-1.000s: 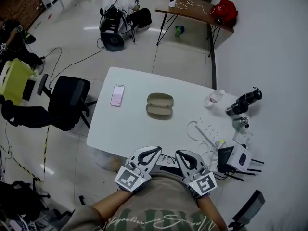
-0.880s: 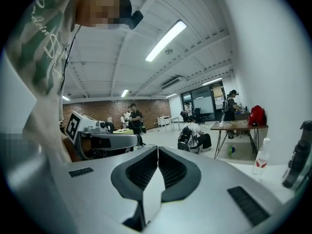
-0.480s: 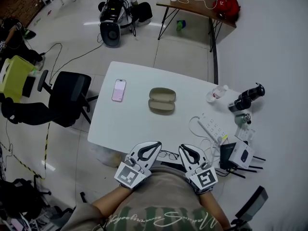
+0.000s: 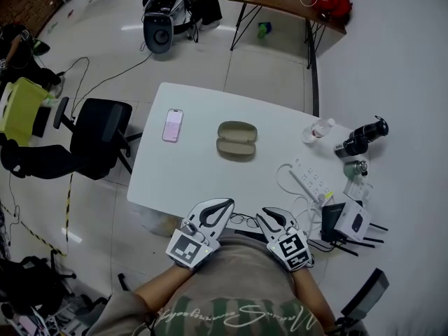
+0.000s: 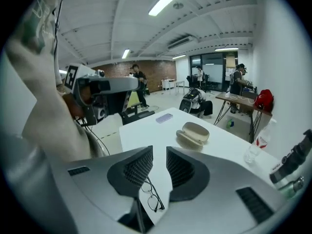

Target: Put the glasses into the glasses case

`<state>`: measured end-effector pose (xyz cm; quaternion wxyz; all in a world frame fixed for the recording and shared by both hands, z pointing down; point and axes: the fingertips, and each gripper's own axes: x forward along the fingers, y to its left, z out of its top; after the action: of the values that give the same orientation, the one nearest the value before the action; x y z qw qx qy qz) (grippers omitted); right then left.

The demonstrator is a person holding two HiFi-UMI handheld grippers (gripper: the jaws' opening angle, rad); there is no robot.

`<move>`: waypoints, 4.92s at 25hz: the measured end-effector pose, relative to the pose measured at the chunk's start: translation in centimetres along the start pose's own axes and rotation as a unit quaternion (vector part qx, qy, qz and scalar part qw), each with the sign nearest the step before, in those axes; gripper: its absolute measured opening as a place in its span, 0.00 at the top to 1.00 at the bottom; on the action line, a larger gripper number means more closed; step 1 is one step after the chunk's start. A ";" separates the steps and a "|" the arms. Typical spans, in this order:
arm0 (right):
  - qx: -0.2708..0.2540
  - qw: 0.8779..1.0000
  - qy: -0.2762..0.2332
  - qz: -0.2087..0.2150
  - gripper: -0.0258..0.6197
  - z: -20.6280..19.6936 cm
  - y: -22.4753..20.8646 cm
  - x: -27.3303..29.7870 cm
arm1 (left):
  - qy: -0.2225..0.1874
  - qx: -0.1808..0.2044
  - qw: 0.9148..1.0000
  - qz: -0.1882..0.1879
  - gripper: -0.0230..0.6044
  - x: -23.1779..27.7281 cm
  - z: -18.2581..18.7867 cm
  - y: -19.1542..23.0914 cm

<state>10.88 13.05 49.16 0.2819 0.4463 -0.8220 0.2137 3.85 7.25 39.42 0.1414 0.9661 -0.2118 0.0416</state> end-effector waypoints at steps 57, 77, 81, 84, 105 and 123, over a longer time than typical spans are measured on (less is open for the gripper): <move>-0.205 0.908 0.329 0.157 0.86 -19.0 3.1 11.8 | 0.012 -0.043 0.997 0.061 0.95 -3.8 -1.3 3.4; -0.232 0.891 0.351 0.168 0.86 -19.8 3.2 12.8 | -0.001 -0.065 0.996 0.066 0.95 -4.4 -1.3 4.0; -0.231 0.893 0.348 0.169 0.86 -19.6 3.3 12.9 | 0.000 -0.067 0.996 0.065 0.95 -4.6 -1.4 4.2; -0.235 0.893 0.343 0.171 0.89 -19.8 3.3 12.8 | 0.000 -0.074 0.995 0.062 0.95 -4.6 -1.5 4.1; -0.249 0.888 0.361 0.135 0.91 -17.6 3.1 13.7 | -0.007 -0.100 0.995 0.006 0.95 -6.6 -2.0 6.4; -0.258 0.896 0.329 0.149 0.91 -17.0 2.2 14.1 | 0.007 -0.065 0.998 0.011 0.95 -3.4 -0.8 5.7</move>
<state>7.36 15.78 70.96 0.6062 0.1345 -0.7656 0.1683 -1.59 3.89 41.14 0.2049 0.9522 -0.2238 0.0357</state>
